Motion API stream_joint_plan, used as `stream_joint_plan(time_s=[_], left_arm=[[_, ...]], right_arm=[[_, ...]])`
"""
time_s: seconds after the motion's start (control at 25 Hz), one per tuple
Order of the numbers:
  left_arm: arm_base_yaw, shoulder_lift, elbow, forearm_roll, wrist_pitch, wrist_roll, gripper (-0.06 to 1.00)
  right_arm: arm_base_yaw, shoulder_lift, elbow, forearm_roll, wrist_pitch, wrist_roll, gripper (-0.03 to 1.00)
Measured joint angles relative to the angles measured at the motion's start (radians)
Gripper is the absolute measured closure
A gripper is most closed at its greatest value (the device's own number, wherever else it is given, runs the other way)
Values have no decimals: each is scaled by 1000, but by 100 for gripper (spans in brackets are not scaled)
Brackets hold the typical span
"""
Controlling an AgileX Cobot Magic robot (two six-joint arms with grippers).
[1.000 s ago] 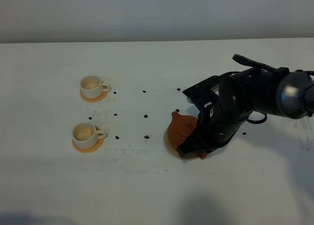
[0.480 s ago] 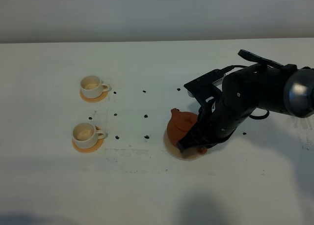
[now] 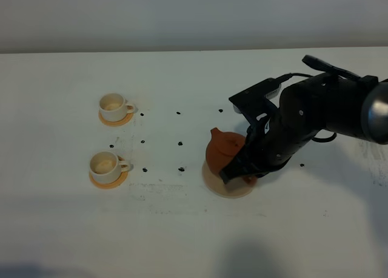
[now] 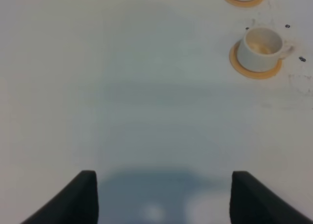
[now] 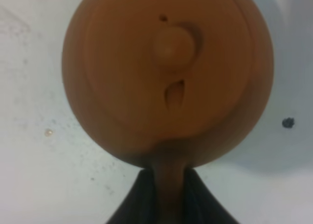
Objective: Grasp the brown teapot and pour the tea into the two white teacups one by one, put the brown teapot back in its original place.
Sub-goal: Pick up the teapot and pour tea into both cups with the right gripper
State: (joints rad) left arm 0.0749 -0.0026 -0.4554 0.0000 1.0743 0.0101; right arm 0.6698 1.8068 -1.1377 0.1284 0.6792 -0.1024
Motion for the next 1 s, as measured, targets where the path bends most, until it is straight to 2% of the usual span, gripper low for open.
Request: stream_joint_plan(time_s=[0.24, 0.56, 1.0], left_arm=[[0, 0, 0, 0, 0, 0, 40], [0, 0, 0, 0, 0, 0, 40], [0, 0, 0, 0, 0, 0, 40]], right_arm=[[20, -43, -14, -3, -6, -20, 87], [92, -39, -113, -48, 16, -36, 87], [192, 94, -275, -109, 75, -61, 87]])
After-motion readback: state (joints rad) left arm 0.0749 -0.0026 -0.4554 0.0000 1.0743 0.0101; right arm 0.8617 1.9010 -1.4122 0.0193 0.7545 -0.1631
